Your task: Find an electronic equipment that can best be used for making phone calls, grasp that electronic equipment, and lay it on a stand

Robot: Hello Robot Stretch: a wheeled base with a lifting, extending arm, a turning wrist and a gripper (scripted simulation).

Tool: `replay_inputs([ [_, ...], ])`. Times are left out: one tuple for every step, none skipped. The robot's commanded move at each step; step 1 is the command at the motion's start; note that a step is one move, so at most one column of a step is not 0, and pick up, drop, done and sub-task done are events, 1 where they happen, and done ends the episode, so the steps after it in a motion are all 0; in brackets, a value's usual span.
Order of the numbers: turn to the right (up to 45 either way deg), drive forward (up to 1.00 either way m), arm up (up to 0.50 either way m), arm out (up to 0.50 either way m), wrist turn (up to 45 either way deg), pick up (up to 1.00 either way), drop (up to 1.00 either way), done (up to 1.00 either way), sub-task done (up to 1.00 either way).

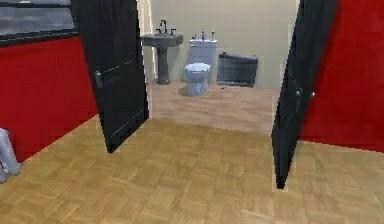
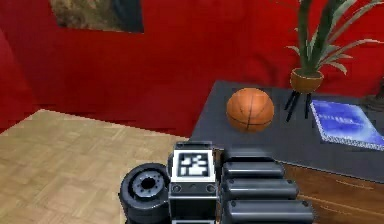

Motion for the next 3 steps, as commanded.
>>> replay_inputs([
  [0.0, 1.0, 0.0, 0.0, 0.0, 0.0, 0.0, 0.0, 0.0],
  [6.0, 0.0, 0.0, 0.0, 0.0, 0.0, 0.0, 0.0, 0.0],
  [0.0, 0.45, 0.0, 0.0, 0.0, 0.0, 0.0, 0.0, 0.0],
])
